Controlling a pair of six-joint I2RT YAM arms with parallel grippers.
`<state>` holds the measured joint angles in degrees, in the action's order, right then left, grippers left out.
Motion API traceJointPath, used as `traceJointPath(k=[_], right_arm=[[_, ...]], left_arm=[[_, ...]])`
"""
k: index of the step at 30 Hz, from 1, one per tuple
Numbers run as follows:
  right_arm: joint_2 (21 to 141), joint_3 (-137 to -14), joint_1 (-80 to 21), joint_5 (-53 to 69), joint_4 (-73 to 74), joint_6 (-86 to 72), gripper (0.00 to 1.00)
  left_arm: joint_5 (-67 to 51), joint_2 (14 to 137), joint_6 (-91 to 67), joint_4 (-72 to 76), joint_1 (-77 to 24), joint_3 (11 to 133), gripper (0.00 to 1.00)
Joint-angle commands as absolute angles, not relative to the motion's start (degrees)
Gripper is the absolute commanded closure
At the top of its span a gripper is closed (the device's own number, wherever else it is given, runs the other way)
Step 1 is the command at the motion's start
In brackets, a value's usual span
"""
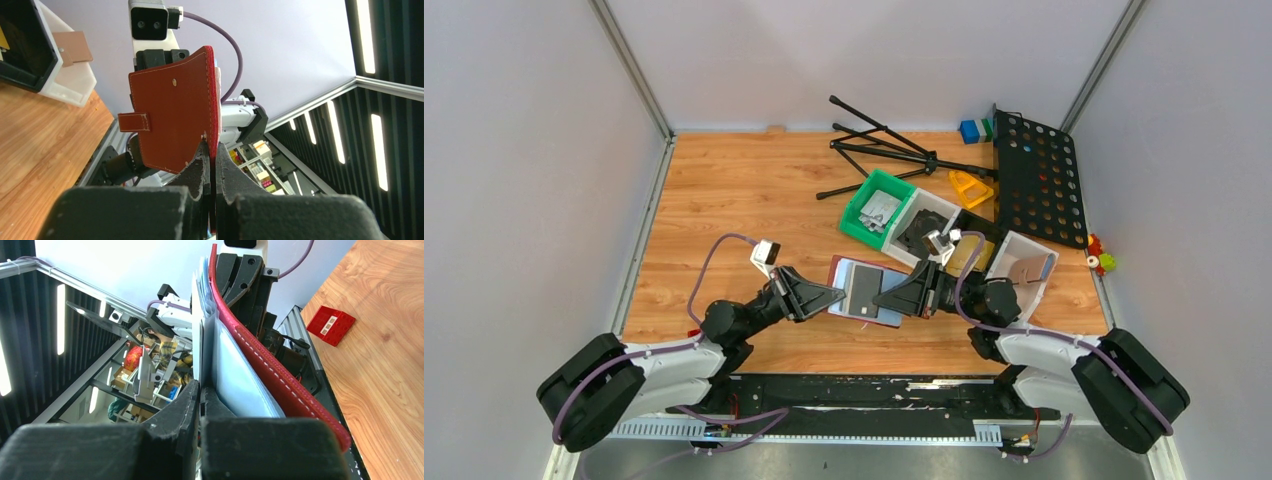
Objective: Take the credit cards out of the card holder
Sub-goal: Remove the credit card from the card holder.
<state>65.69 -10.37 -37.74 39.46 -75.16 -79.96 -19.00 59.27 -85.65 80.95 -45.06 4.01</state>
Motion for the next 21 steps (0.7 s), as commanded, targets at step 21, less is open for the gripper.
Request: traceJointPath(k=[21], right_arm=[[52.23, -17.95, -37.21, 44.29, -44.55, -64.37, 1.00]], left_arm=[[-27.63, 55.19, -74.07, 59.47, -45.49, 13.27, 0.69]])
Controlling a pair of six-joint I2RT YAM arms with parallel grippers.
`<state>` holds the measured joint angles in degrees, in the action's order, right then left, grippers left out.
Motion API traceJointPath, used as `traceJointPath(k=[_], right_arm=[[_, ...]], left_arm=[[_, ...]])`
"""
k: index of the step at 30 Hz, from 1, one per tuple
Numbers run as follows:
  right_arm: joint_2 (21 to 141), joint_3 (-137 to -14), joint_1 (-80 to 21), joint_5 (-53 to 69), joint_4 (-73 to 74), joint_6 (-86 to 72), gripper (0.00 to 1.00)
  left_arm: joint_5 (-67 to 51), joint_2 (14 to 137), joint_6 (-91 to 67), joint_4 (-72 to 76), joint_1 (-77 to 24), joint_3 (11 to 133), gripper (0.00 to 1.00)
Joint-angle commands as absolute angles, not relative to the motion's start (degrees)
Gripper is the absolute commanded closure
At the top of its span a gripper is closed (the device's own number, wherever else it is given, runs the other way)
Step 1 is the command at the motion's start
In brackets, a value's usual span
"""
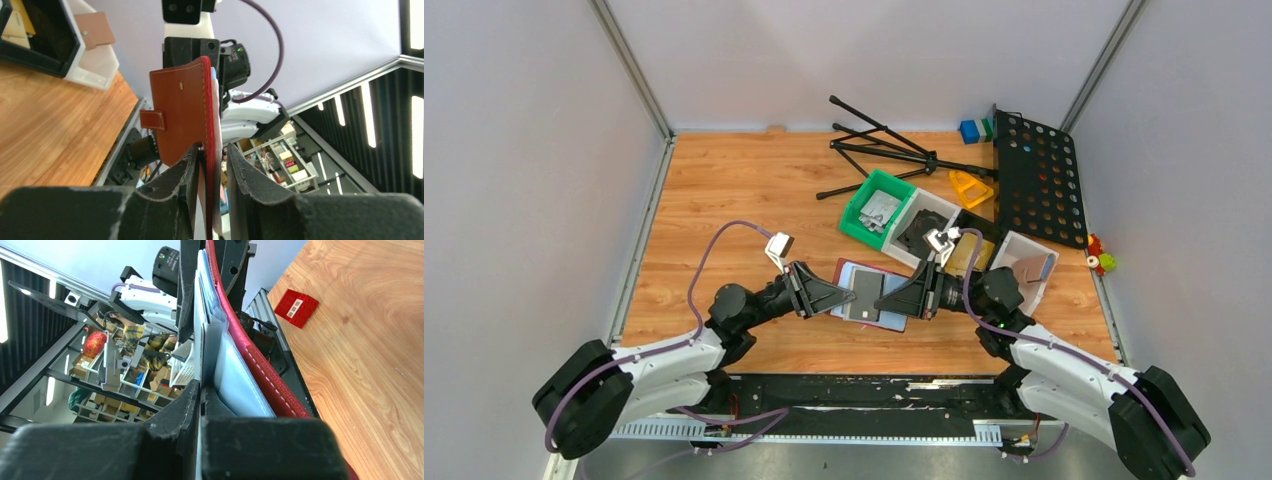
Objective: Take the credit cards out of the card holder
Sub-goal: Remove the credit card from the card holder.
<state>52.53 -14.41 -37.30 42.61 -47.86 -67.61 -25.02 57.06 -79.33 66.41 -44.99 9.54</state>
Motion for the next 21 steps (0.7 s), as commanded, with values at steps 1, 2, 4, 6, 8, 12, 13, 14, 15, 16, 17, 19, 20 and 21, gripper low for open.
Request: traceJointPath(k=[1, 2, 4, 6, 8, 12, 13, 14, 15, 16, 17, 19, 20, 21], right_arm=[[52.21, -18.37, -37.21, 44.49, -43.88, -64.01, 1.00], [52.21, -18.71, -37.23, 44.66, -43.52, -63.87, 1.00], [52.13, -19.07, -37.21, 45.06, -43.22, -63.38, 1.00], [51.81, -19.30, -37.23, 45.13, -43.20, -62.77, 0.89], [51.30, -19.24, -37.25, 44.50, -43.15, -62.51, 0.74], [50.53, -19.26, -36.77, 43.34, -44.45, -63.30, 0.74], [50.34, -19.18, -36.54, 43.13, -45.36, -63.70, 0.76], [50.35, -19.09, -36.46, 43.01, -46.03, -64.20, 0.78], [50.33, -19.14, -36.33, 42.91, -46.47, -64.55, 0.81], [50.43, -19.34, -36.36, 42.89, -46.52, -64.67, 0.83], [50.71, -19.51, -36.32, 42.96, -46.50, -64.84, 0.87], [51.41, -19.75, -36.35, 43.30, -46.60, -65.21, 0.97], [51.69, -19.60, -36.30, 43.43, -47.15, -65.68, 1.00], [51.89, -19.17, -36.26, 43.43, -48.63, -66.20, 1.00]], left_arm=[[-27.63, 54.63, -73.37, 57.64, -45.52, 13.49, 0.74], [-27.42, 54.03, -72.76, 56.31, -45.58, 13.61, 0.81], [-26.16, 52.35, -72.23, 54.61, -45.60, 13.27, 0.96], [-24.78, 51.15, -72.36, 54.68, -45.57, 12.69, 1.00], [-24.65, 50.84, -72.99, 55.45, -45.61, 12.40, 1.00], [-26.66, 52.12, -74.56, 59.12, -45.62, 12.40, 1.00], [-26.85, 52.46, -74.92, 60.07, -45.60, 12.33, 1.00], [-26.93, 52.72, -75.25, 60.59, -45.57, 12.19, 1.00], [-27.00, 52.88, -75.43, 60.97, -45.59, 12.09, 1.00], [-27.09, 53.02, -75.49, 61.10, -45.57, 12.09, 1.00], [-27.26, 53.12, -75.50, 61.21, -45.55, 12.11, 1.00], [-27.42, 53.27, -75.96, 62.14, -45.61, 12.06, 1.00], [-27.09, 53.36, -76.36, 62.92, -45.56, 11.82, 1.00], [-26.67, 53.41, -77.11, 64.25, -45.53, 11.48, 1.00]])
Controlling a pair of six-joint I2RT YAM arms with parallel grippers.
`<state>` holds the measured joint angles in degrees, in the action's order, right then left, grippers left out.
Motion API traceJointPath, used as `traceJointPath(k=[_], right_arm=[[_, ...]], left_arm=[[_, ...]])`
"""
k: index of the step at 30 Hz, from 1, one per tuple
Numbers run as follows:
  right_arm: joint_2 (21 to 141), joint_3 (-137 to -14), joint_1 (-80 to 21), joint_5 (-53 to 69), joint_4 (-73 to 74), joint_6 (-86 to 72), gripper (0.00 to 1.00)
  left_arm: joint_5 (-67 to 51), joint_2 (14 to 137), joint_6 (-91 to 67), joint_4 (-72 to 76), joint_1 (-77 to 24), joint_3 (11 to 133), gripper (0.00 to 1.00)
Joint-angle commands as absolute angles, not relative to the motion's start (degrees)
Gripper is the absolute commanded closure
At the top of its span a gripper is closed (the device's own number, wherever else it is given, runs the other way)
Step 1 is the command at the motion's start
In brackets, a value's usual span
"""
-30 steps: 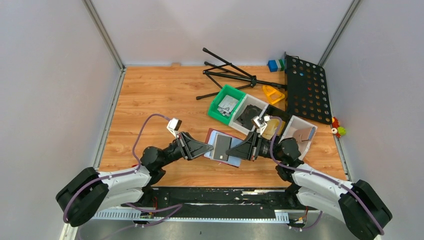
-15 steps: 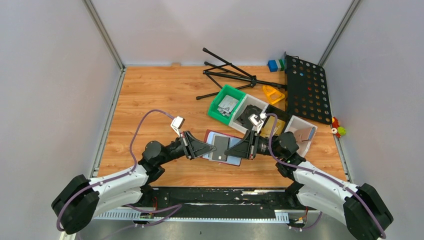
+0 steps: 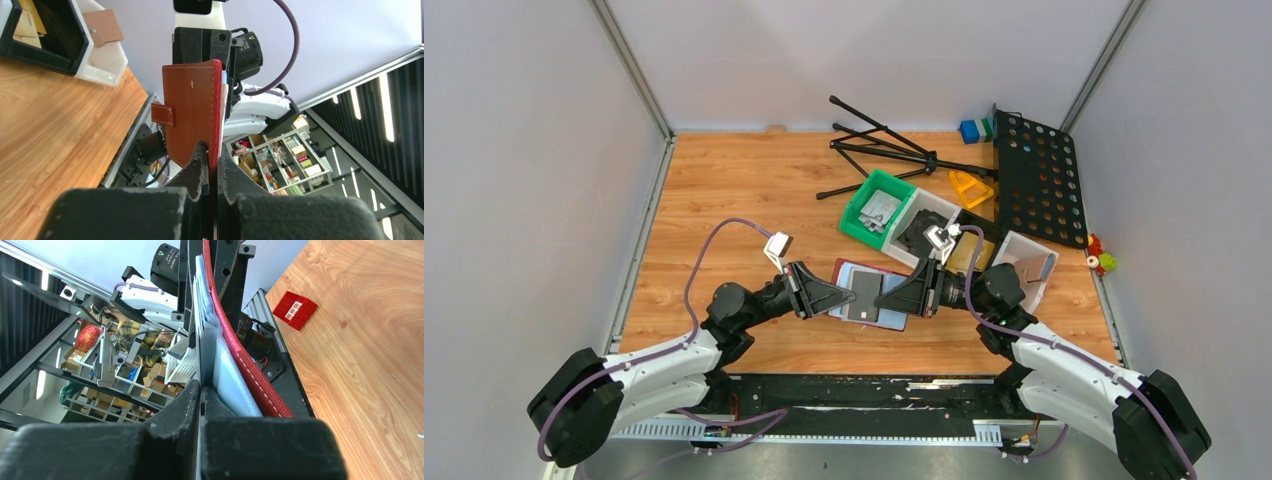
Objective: Take the credit cards out of the card holder
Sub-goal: Remove the credit card from the card holder.
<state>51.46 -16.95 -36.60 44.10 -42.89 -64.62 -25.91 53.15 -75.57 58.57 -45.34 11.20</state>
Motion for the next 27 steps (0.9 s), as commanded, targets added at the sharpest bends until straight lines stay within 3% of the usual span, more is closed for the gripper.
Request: traceJointPath(k=[1, 11, 21, 27], right_arm=[[51.98, -18.58, -36.22, 43.35, -49.42, -66.83, 1.00], [50.06, -13.58, -35.43, 42.51, -53.11, -68.79, 1.00], [46.34, -13.92, -34.24, 41.84, -42.60, -65.11, 1.00], [43.94, -11.19, -29.13, 44.02, -40.38, -65.60, 1.00]], left_arm=[[-26.02, 53.39, -77.85, 65.60, -45.53, 10.89, 1.00], [-18.94, 52.31, -79.88, 72.26, -45.28, 6.68, 1.00], [-18.48, 49.66, -78.93, 68.82, -45.17, 6.80, 1.00], [-18.78, 43.51, -78.22, 58.65, -41.00, 6.17, 1.00]])
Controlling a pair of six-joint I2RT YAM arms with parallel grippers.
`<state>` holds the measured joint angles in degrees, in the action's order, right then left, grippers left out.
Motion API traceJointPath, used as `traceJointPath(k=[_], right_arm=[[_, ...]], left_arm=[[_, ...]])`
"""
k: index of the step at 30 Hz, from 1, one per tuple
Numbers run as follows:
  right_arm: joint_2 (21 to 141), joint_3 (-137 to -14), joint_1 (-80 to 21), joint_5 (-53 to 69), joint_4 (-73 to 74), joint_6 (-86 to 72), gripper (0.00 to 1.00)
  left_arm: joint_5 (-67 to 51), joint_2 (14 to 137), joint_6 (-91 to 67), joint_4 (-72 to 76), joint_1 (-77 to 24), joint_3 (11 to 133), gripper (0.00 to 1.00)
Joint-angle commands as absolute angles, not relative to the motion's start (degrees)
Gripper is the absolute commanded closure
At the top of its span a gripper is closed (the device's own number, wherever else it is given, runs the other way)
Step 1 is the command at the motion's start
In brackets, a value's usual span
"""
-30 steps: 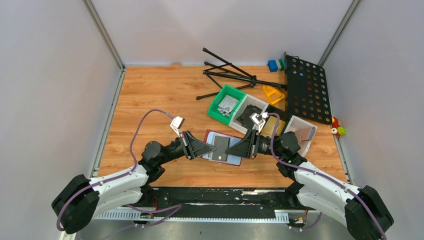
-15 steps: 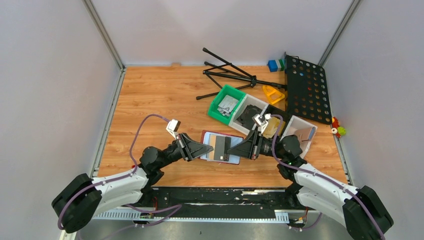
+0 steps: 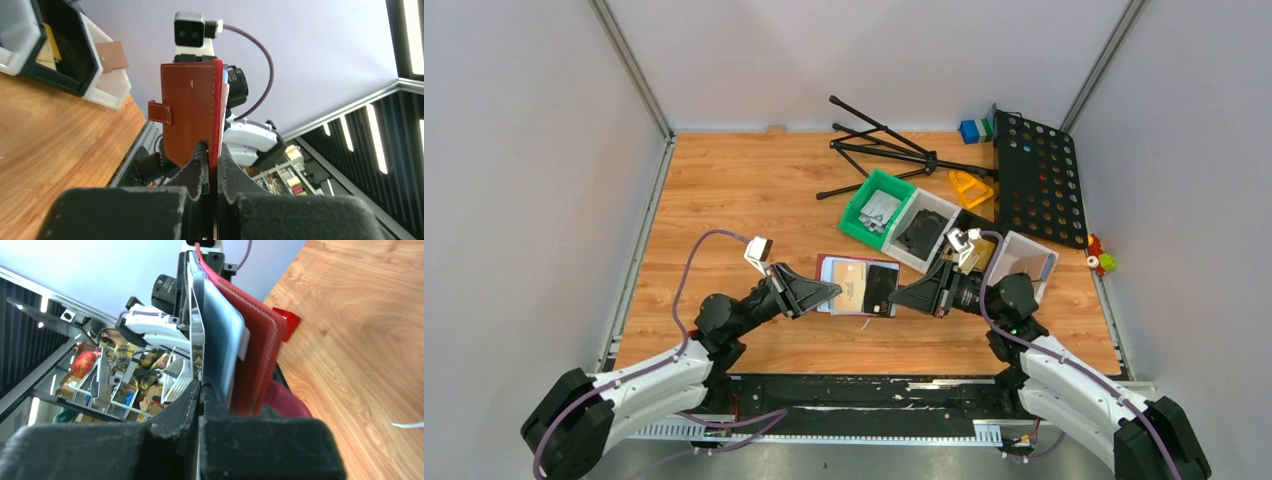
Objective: Take the credit cards out of the card holder
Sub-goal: Remove the credit card from the card holder.
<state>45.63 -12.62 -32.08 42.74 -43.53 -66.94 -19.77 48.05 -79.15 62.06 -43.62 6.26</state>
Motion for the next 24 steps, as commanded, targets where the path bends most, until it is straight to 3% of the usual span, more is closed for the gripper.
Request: traceJointPath(k=[1, 5, 9, 12, 24], right_arm=[[43.25, -11.21, -27.72, 44.17, -38.21, -65.31, 1.00], [40.08, -14.54, -22.98, 42.05, -20.43, -57.90, 1.00], [39.71, -23.18, -21.18, 31.35, 1.54, -47.11, 1.00], [43.45, -27.78, -21.09, 23.99, 8.73, -43.30, 1.00], [62.86, -42.20, -20.00, 9.01, 12.15, -38.00, 1.00]], left_arm=[[-18.87, 41.99, -77.33, 54.70, -40.17, 6.59, 1.00], [-16.10, 34.49, -69.05, 29.06, -38.72, 10.84, 1.00], [-10.85, 31.18, -60.81, 10.83, -38.59, 15.31, 1.00], [-10.12, 31.24, -57.96, 7.01, -38.58, 16.66, 1.00], [-9.30, 32.34, -48.40, -2.14, -38.58, 20.93, 1.00]])
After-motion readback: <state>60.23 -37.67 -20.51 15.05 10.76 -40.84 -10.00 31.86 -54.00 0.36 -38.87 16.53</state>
